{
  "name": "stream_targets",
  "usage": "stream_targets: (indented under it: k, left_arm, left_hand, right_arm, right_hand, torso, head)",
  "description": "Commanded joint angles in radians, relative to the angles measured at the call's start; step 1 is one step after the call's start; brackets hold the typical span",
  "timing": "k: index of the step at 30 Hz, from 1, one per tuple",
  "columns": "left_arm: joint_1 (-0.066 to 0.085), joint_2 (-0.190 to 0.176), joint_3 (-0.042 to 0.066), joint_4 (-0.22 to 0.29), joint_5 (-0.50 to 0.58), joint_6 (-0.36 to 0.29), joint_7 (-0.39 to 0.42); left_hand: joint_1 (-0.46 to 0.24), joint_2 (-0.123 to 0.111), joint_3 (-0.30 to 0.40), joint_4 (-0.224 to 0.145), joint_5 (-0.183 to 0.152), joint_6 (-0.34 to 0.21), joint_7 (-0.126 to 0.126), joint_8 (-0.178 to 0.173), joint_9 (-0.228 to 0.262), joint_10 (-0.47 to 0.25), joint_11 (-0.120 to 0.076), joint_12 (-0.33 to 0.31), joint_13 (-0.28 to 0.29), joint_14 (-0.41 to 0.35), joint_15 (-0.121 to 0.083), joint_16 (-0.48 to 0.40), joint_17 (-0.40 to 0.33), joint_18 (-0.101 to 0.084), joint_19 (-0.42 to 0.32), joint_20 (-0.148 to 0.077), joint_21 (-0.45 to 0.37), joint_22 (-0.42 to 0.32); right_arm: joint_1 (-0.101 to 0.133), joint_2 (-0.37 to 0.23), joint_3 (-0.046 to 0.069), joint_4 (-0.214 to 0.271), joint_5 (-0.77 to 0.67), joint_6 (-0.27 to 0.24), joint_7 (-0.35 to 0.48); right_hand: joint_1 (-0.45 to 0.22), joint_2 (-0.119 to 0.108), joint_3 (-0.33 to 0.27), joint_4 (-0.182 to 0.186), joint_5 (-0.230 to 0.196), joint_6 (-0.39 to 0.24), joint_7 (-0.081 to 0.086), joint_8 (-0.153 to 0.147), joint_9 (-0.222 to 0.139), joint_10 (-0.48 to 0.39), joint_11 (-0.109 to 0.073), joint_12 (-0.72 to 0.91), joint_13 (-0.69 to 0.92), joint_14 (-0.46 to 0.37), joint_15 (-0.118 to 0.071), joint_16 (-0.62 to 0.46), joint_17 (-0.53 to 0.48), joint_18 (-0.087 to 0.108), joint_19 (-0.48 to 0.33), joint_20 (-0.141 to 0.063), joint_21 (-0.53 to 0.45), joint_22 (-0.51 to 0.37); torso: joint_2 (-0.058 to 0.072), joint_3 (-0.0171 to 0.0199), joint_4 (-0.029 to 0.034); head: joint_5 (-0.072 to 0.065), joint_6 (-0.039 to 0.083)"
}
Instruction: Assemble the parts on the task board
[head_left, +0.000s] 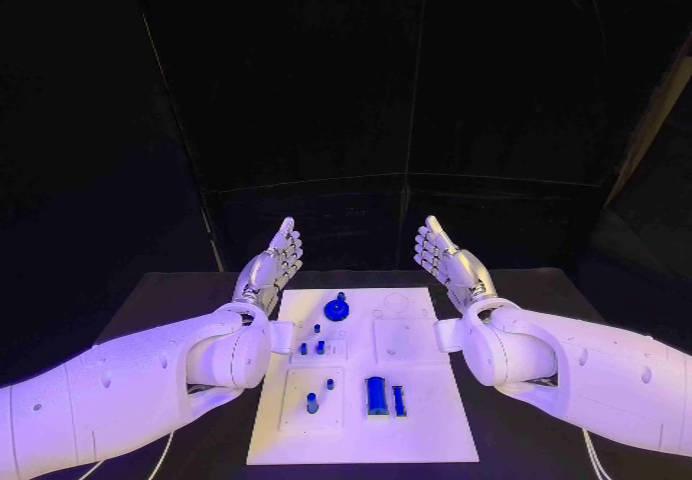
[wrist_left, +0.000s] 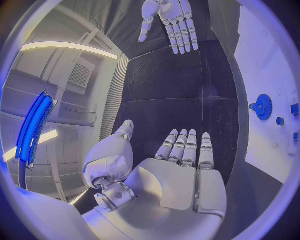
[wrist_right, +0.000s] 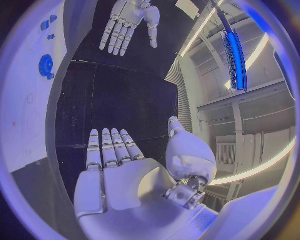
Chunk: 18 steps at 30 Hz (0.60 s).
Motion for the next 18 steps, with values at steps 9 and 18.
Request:
stream_targets:
  k: [9, 18]
  left_arm:
    - [-0.006, -0.008, 0.006, 0.032, -0.045, -0.147, 0.044]
    - [-0.006, -0.008, 0.006, 0.032, -0.045, -0.147, 0.044]
  left_hand:
    - [-0.204, 0.000, -0.115, 0.000, -0.004, -0.157, -0.003, -0.005, -0.002, -0.158, -0.016, -0.007, -0.002, -0.150, -0.009, -0.011, -0.003, -0.037, -0.108, -0.077, -0.007, -0.030]
    - [-0.260, 0.000, -0.115, 0.000, -0.004, -0.201, -0.003, -0.005, -0.002, -0.202, -0.016, -0.007, -0.002, -0.191, -0.009, -0.011, -0.003, -0.037, -0.139, -0.077, -0.007, -0.030]
  right_arm:
    - [0.001, -0.010, 0.000, 0.028, 0.076, -0.124, 0.044]
    - [0.001, -0.010, 0.000, 0.028, 0.076, -0.124, 0.044]
  right_hand:
    - [-0.241, 0.000, 0.000, -0.007, -0.040, -0.165, -0.018, -0.004, -0.004, -0.189, -0.005, -0.007, -0.002, -0.187, -0.003, -0.005, -0.009, -0.060, -0.148, -0.037, -0.101, -0.002]
    - [-0.305, 0.000, 0.000, -0.007, -0.040, -0.209, -0.018, -0.004, -0.004, -0.240, -0.005, -0.007, -0.002, -0.237, -0.003, -0.005, -0.009, -0.060, -0.187, -0.037, -0.101, -0.002]
  torso:
    - [0.000, 0.0003, -0.0003]
    - [0.000, 0.0003, -0.0003]
  head:
    - [0.000, 0.000]
    - [0.000, 0.000]
